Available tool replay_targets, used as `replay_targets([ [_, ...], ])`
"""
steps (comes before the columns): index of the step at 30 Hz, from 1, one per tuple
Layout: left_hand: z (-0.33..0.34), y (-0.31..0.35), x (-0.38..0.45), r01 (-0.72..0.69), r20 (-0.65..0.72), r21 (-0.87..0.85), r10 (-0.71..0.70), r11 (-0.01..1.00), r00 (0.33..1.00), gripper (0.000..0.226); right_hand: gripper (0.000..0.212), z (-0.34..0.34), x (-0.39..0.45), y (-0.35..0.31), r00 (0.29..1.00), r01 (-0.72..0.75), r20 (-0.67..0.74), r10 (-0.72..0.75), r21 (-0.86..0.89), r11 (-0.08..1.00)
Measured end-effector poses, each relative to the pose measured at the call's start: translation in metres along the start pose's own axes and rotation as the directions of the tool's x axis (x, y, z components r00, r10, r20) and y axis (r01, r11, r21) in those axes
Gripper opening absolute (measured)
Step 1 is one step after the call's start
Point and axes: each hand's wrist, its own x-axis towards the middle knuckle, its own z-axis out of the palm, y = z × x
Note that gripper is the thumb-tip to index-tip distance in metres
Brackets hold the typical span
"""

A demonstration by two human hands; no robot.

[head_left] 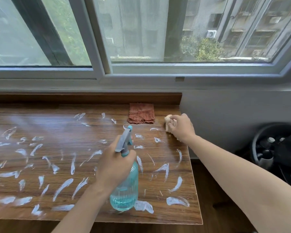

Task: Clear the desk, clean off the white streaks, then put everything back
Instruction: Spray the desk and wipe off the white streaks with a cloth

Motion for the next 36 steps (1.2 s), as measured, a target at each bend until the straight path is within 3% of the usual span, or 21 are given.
replay_targets([
  [5, -0.018, -0.007, 0.002, 0.049, -0.083, -0.075, -0.056, 0.996, 0.995, 0.027, 0.033, 0.024, 0.023, 0.000, 0.986, 0.161, 0.005, -0.165, -0.250, 0.955],
  [7, -0.023, -0.012, 0.004, 0.088, -0.064, -0.127, -0.096, 0.988, 0.993, 0.009, 0.038, 0.026, 0.017, 0.005, 0.973, 0.228, 0.075, -0.216, -0.249, 0.941],
  [10, -0.025, -0.018, 0.006, 0.128, -0.056, -0.103, -0.134, 0.986, 0.989, 0.023, 0.043, 0.020, 0.001, 0.020, 0.918, 0.375, 0.224, -0.326, -0.234, 0.897],
  [13, -0.022, -0.018, 0.006, 0.112, -0.089, -0.076, -0.119, 0.991, 0.989, 0.007, 0.046, 0.011, 0.001, 0.035, 0.863, 0.478, 0.296, -0.409, -0.217, 0.851],
  [17, -0.020, -0.013, 0.011, 0.093, -0.117, -0.061, -0.100, 0.994, 0.988, 0.040, 0.046, 0.021, 0.039, 0.020, 0.921, 0.349, 0.280, -0.272, -0.276, 0.896],
  [20, -0.017, -0.012, 0.015, 0.078, -0.134, -0.061, -0.086, 0.995, 0.987, 0.026, 0.044, 0.035, 0.027, 0.000, 0.947, 0.304, 0.185, -0.263, -0.252, 0.919],
  [23, -0.015, -0.010, 0.016, 0.088, -0.134, -0.077, -0.097, 0.993, 0.986, 0.016, 0.035, 0.036, -0.018, 0.000, 0.865, 0.494, 0.174, -0.471, -0.124, 0.861],
  [26, -0.016, -0.007, 0.014, 0.037, -0.114, -0.060, -0.043, 0.998, 0.992, 0.013, 0.044, 0.028, -0.038, 0.010, 0.726, 0.658, 0.317, -0.610, -0.064, 0.751],
  [27, -0.016, -0.005, 0.013, 0.013, -0.085, -0.022, -0.014, 1.000, 0.996, 0.008, 0.046, 0.025, -0.032, 0.012, 0.716, 0.661, 0.364, -0.596, -0.076, 0.747],
  [29, -0.015, -0.005, 0.011, 0.018, -0.069, -0.016, -0.019, 1.000, 0.997, 0.010, 0.046, 0.024, -0.012, 0.009, 0.760, 0.601, 0.388, -0.521, -0.117, 0.791],
  [31, -0.014, -0.002, 0.008, 0.050, -0.091, -0.052, -0.054, 0.997, 0.994, 0.025, 0.042, 0.027, 0.010, -0.004, 0.843, 0.491, 0.341, -0.417, -0.167, 0.855],
  [33, -0.014, 0.002, 0.005, 0.064, -0.106, -0.031, -0.067, 0.997, 0.992, 0.036, 0.031, 0.038, 0.011, -0.023, 0.882, 0.456, 0.256, -0.396, -0.250, 0.854],
  [34, -0.014, 0.002, 0.004, 0.063, -0.110, -0.017, -0.065, 0.998, 0.992, 0.037, 0.025, 0.043, 0.003, -0.029, 0.868, 0.492, 0.225, -0.443, -0.254, 0.833],
  [36, -0.015, 0.006, 0.002, 0.032, -0.081, 0.023, -0.030, 0.999, 0.996, 0.034, 0.020, 0.048, -0.024, -0.025, 0.771, 0.628, 0.233, -0.592, -0.131, 0.767],
])
